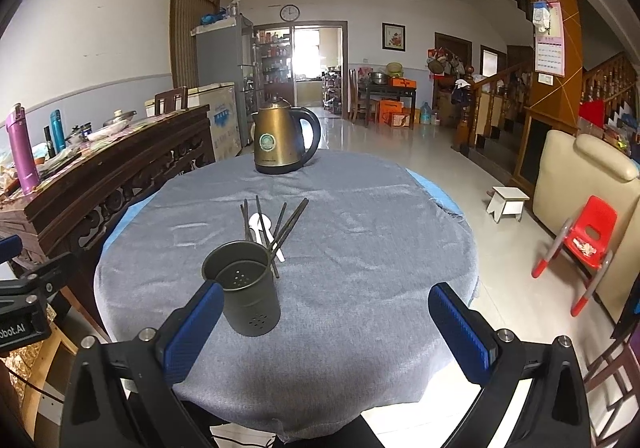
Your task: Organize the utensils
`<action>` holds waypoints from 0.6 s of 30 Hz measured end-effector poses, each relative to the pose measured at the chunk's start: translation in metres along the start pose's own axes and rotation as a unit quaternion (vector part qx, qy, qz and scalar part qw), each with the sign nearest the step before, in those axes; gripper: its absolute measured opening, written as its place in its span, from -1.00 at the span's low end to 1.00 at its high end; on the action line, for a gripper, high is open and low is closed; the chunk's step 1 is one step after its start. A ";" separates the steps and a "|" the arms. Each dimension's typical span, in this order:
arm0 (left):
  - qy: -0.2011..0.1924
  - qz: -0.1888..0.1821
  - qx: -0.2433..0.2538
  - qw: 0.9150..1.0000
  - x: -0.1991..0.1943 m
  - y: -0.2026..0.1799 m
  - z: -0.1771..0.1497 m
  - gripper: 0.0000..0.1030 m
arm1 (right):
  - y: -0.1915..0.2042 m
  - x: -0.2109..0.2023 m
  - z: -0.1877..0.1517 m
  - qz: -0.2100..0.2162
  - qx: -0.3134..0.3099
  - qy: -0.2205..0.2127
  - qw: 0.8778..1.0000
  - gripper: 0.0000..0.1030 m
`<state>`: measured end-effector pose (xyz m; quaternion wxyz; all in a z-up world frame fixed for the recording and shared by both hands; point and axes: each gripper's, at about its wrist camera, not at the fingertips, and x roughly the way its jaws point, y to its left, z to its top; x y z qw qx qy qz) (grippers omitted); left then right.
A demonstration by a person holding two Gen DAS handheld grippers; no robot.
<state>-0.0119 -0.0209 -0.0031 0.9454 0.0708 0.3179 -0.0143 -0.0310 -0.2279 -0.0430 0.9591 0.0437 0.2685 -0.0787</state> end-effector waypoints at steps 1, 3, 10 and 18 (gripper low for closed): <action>0.000 0.000 0.000 1.000 0.000 0.001 0.001 1.00 | 0.000 0.000 0.000 -0.001 0.000 -0.001 1.000 1.00; -0.001 -0.001 0.000 1.000 -0.001 0.000 0.000 1.00 | 0.000 0.000 0.000 -0.002 -0.001 -0.001 1.000 1.00; 0.000 -0.003 0.002 1.000 0.000 -0.001 0.001 1.00 | 0.000 -0.001 0.000 -0.005 -0.003 -0.005 1.000 1.00; 0.001 -0.005 0.005 1.000 0.000 -0.004 -0.001 1.00 | 0.001 0.000 -0.001 0.000 -0.006 -0.004 1.000 1.00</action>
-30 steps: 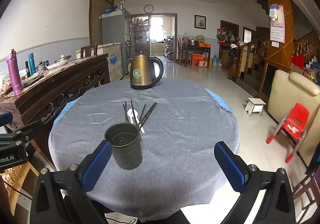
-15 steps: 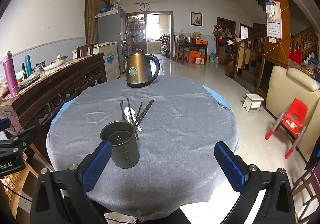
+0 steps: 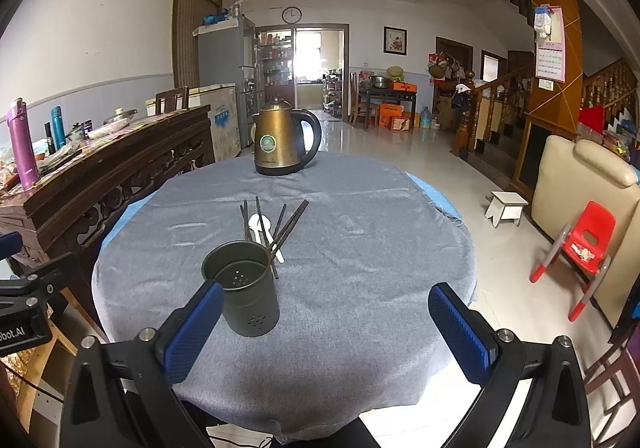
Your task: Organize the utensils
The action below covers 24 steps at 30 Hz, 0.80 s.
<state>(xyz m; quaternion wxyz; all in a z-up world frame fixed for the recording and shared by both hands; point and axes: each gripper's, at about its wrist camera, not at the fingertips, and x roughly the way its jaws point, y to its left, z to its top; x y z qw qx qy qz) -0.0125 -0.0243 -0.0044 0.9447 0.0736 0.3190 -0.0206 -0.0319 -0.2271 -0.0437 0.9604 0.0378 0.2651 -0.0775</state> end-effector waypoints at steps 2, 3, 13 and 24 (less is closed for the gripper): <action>0.000 0.000 -0.001 1.000 0.000 0.001 0.000 1.00 | -0.001 0.000 0.000 0.002 0.001 -0.001 1.000 1.00; 0.000 0.000 -0.001 1.000 0.000 0.000 0.000 1.00 | 0.000 0.000 0.000 0.002 0.000 -0.001 1.000 1.00; 0.000 0.000 -0.001 1.000 0.000 0.001 0.000 1.00 | -0.001 0.001 -0.001 0.002 0.006 -0.005 1.000 1.00; 0.003 -0.001 -0.001 1.000 0.002 0.000 -0.002 1.00 | 0.001 0.005 -0.003 0.010 0.007 0.002 1.000 1.00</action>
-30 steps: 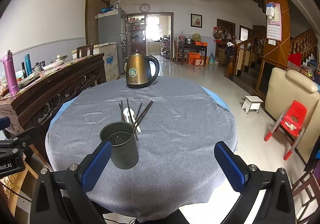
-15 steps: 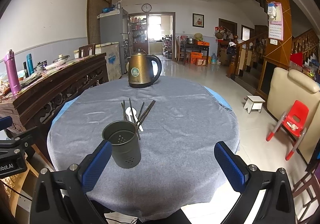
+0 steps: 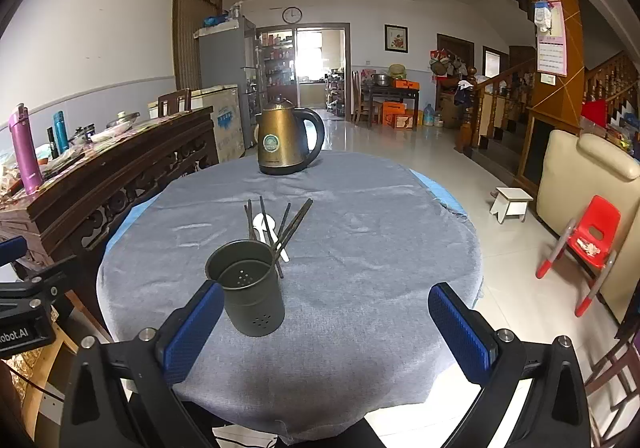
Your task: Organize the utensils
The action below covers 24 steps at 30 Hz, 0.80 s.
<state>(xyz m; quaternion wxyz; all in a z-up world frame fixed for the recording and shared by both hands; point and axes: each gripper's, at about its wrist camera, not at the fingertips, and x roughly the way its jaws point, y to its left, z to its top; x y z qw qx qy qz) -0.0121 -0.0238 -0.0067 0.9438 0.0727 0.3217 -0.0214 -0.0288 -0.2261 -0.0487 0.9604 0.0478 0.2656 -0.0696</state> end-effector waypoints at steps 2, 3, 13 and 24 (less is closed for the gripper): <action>0.002 -0.001 0.000 1.000 0.002 0.003 0.001 1.00 | 0.001 0.002 0.000 0.003 0.001 0.004 1.000 1.00; 0.003 -0.001 0.000 1.000 0.003 0.003 0.001 1.00 | 0.001 0.003 0.000 0.004 0.001 0.005 1.000 1.00; 0.021 0.002 -0.013 1.000 0.024 0.012 0.007 1.00 | 0.001 0.024 0.008 0.012 0.002 0.025 1.000 1.00; 0.065 0.004 -0.025 0.998 0.077 0.025 0.020 1.00 | -0.010 0.072 0.033 0.039 0.032 0.069 0.996 1.00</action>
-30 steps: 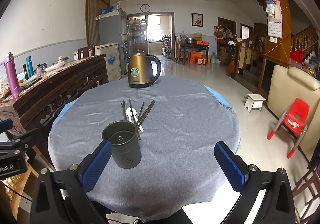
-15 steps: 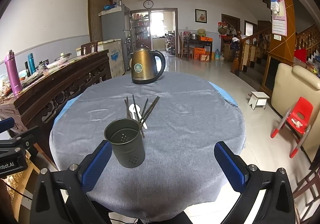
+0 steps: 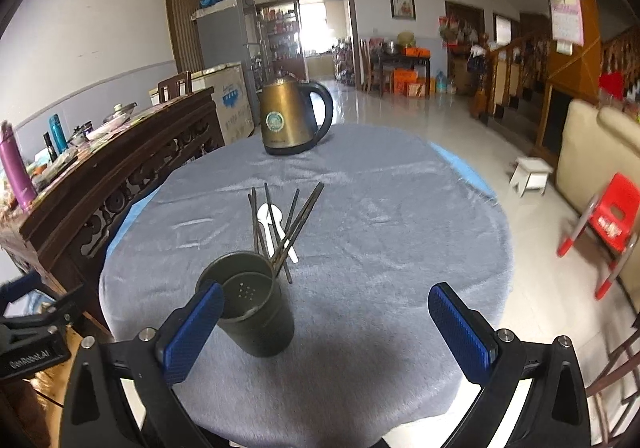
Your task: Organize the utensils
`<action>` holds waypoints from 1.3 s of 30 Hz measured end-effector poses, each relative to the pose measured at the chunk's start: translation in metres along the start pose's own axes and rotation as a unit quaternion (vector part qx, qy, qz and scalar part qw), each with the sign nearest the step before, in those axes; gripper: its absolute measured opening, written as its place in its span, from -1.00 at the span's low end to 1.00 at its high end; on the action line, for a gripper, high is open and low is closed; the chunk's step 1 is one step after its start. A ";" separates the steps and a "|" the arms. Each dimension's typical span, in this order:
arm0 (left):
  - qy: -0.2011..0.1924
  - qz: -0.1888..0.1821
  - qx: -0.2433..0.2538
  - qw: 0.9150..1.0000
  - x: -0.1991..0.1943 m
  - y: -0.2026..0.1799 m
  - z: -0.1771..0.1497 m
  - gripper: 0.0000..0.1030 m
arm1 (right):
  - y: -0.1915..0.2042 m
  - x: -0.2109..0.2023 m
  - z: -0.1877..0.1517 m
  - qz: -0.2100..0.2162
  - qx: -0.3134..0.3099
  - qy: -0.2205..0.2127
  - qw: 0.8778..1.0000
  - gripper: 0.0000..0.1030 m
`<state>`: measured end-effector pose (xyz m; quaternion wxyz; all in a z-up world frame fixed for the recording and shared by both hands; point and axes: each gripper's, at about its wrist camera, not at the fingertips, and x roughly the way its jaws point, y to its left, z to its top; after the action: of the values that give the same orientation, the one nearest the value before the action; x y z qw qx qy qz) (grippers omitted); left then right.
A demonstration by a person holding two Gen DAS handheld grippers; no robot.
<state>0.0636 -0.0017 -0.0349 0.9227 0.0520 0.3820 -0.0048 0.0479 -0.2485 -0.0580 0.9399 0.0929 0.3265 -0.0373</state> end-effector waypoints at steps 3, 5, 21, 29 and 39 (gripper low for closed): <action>0.021 -0.011 -0.012 1.000 0.026 0.009 0.014 1.00 | -0.012 0.025 0.018 0.015 0.025 0.024 0.999 1.00; 0.037 -0.018 -0.019 0.999 0.046 0.015 0.024 1.00 | -0.021 0.050 0.032 0.019 0.035 0.042 0.998 1.00; 0.170 -0.130 -0.095 0.972 0.238 0.007 0.107 0.44 | -0.041 0.298 0.103 0.150 0.165 0.209 0.952 0.12; 0.181 -0.126 -0.132 0.967 0.285 0.002 0.135 0.43 | 0.000 0.336 0.128 0.242 0.126 0.231 0.934 0.12; 0.189 -0.104 -0.139 0.967 0.293 0.024 0.133 0.42 | 0.070 0.407 0.129 0.220 0.050 0.281 0.933 -0.85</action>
<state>0.3657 0.0177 -0.1459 0.8265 -0.1165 0.5495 -0.0376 0.4548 -0.2090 -0.2006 0.7888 0.2157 0.5461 0.1817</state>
